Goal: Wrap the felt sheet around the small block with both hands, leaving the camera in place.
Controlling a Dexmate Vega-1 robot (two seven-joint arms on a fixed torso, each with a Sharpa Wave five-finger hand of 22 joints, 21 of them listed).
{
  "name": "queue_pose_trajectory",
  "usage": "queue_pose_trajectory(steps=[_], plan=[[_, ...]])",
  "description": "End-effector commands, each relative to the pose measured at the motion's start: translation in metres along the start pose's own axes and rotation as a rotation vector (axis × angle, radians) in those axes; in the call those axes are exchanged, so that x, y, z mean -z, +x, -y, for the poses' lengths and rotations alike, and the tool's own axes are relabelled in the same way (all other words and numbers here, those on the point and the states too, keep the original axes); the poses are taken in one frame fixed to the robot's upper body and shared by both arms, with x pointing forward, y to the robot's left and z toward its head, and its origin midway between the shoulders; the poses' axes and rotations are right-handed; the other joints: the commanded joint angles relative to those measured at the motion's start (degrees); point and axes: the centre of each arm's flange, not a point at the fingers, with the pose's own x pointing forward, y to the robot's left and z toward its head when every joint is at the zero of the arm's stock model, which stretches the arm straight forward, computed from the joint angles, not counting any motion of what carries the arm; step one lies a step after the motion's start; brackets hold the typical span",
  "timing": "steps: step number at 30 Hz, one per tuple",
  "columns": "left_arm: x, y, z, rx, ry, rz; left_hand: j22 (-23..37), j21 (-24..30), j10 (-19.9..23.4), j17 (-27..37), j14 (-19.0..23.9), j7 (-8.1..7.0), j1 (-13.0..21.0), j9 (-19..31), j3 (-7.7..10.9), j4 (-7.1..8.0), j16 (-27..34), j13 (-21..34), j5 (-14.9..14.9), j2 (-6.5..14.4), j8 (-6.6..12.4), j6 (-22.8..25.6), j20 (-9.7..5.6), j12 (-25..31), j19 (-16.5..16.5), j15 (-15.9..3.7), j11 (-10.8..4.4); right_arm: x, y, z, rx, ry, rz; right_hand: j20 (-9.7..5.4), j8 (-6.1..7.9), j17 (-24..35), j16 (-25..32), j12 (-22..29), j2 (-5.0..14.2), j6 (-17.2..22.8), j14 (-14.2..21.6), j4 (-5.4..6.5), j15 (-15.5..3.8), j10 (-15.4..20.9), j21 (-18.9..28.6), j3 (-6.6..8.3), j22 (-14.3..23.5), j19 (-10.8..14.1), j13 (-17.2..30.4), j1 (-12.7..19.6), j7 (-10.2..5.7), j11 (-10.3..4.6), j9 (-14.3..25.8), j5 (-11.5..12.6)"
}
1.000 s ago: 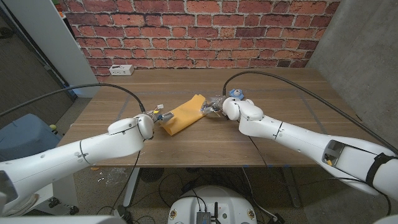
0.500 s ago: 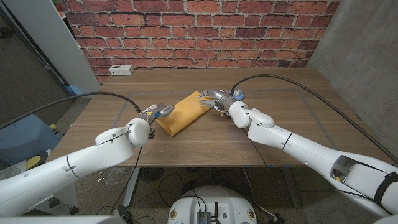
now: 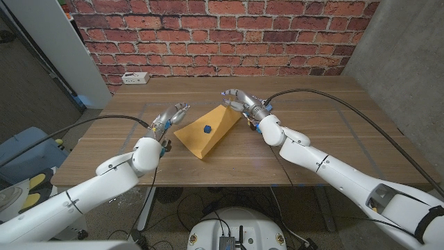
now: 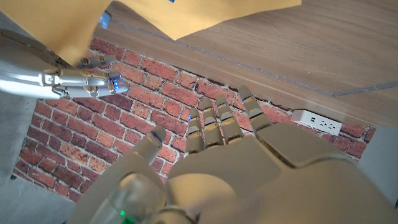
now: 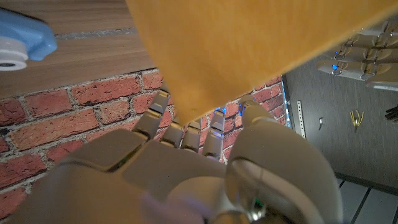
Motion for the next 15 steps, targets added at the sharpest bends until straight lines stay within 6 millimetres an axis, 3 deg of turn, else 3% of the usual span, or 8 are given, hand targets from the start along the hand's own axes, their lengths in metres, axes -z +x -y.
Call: queue_pose_trajectory(steps=[1, 11, 13, 14, 15], plan=[[0.026, 0.011, -0.024, -0.046, -0.242, 0.138, -0.01, -0.26, -0.82, -0.04, -0.23, -0.35, 0.78, 0.05, -0.02, -0.71, -0.21, 0.14, -0.25, 1.26, -0.12, -0.83, 0.15, -0.25, 0.51, -0.14, 0.21, 0.003, -0.011, 0.016, 0.182, 0.224, 0.011, 0.33, 0.15, -0.16, -0.53, 0.35, -0.46, -0.53, -0.97, 0.73, -2.20, -0.57, -0.73, -0.28, 0.14, -0.75, 0.06, -1.42, 0.05, 0.14, 0.18, -0.13], [0.044, 0.024, -0.033, -0.008, -0.407, 0.211, -0.03, -1.42, -3.61, 0.06, -3.40, -0.50, 0.55, -0.15, -0.43, -1.34, -0.99, -0.10, -0.33, 0.20, 0.03, -2.74, -1.10, -0.75, -1.09, 0.14, 0.30, 0.012, -0.027, 0.028, 0.351, 0.347, 0.005, 3.96, 0.64, -1.38, -1.17, 0.84, -2.61, -0.49, -0.63, 1.42, -1.64, -0.44, -3.26, -1.84, -0.04, -5.27, -0.35, -4.96, 0.40, 0.29, 0.05, 0.04], [0.050, 0.028, -0.033, 0.006, -0.443, 0.203, -0.03, -1.66, -4.11, 0.06, -4.11, -0.63, 0.50, -0.19, -0.46, -1.39, -1.09, -0.15, -0.31, 0.16, 0.08, -2.96, -1.28, -0.81, -1.46, 0.30, 0.38, 0.017, -0.034, 0.029, 0.422, 0.371, -0.012, 6.07, 0.88, -2.36, -1.62, 0.97, -3.28, 0.08, -0.37, 1.55, -0.72, -0.17, -5.90, -2.25, -0.16, -10.15, -0.62, -6.75, 0.67, 0.39, -0.04, 0.35], [0.051, 0.029, -0.033, 0.010, -0.447, 0.198, -0.03, -1.69, -4.18, 0.07, -4.14, -0.65, 0.49, -0.19, -0.46, -1.40, -1.07, -0.16, -0.30, 0.16, 0.05, -3.09, -1.30, -0.81, -1.48, 0.32, 0.42, 0.018, -0.036, 0.028, 0.448, 0.371, -0.020, 6.22, 0.97, -2.47, -1.70, 1.02, -3.39, 0.30, -0.42, 1.54, -0.48, -0.03, -6.00, -2.30, -0.17, -10.17, -0.64, -6.93, 0.72, 0.41, -0.05, 0.37], [0.052, 0.030, -0.033, 0.011, -0.450, 0.193, -0.02, -1.82, -4.73, 0.08, -4.25, -0.71, 0.45, -0.22, -0.48, -1.40, -1.00, -0.20, -0.29, 0.17, -0.01, -3.46, -1.31, -0.93, -1.67, 0.29, 0.66, 0.018, -0.038, 0.028, 0.469, 0.373, -0.024, 6.02, 1.05, -2.99, -1.88, 1.18, -3.47, 0.68, -0.24, 1.46, -0.22, 0.53, -7.38, -2.25, -0.19, -12.65, -0.77, -7.55, 0.67, 0.41, -0.09, 0.51]])
